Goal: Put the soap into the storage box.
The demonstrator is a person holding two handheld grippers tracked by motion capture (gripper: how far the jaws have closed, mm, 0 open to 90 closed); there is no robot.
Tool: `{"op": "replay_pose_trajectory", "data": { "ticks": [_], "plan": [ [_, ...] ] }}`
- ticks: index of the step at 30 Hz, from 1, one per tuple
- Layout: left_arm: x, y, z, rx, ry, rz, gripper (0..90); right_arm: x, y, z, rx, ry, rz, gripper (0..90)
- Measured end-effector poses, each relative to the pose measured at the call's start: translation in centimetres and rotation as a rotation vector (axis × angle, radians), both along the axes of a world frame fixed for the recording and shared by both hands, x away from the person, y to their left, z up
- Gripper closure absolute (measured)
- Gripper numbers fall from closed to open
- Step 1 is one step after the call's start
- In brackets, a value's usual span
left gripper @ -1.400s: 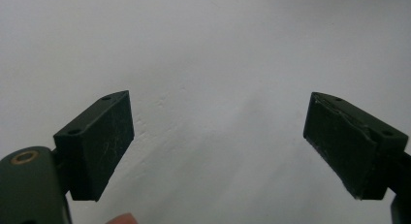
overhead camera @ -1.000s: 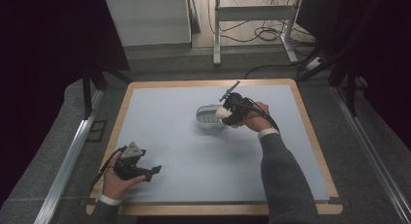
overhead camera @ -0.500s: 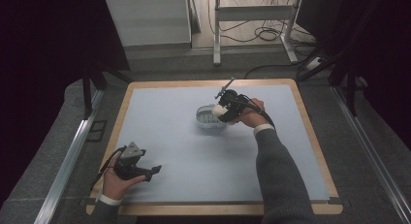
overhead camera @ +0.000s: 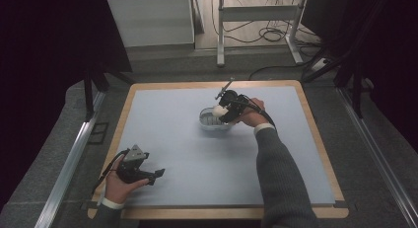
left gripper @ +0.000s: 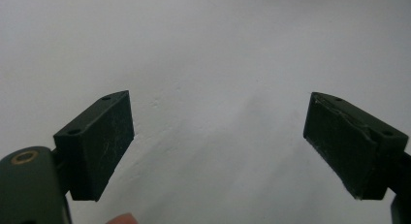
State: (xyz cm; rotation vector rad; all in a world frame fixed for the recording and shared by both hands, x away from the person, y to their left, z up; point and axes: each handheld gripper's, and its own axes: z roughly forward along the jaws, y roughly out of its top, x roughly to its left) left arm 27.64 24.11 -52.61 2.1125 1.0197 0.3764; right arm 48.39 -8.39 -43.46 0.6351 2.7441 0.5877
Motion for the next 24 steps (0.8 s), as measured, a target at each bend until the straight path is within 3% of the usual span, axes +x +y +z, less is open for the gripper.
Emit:
{"op": "replay_pose_trajectory", "data": {
  "ticks": [14, 24],
  "plan": [
    [0.0, -0.1, -0.1, 0.001, 0.005, -0.003, 11.3, 0.6, 2.0, -0.3, -0.037, -0.004, 0.098, 49.4],
    [0.1, -0.2, -0.2, 0.005, 0.008, -0.004, 11.2, 1.2, 2.6, -1.2, -0.065, -0.006, 0.113, 49.2]
  ]
}}
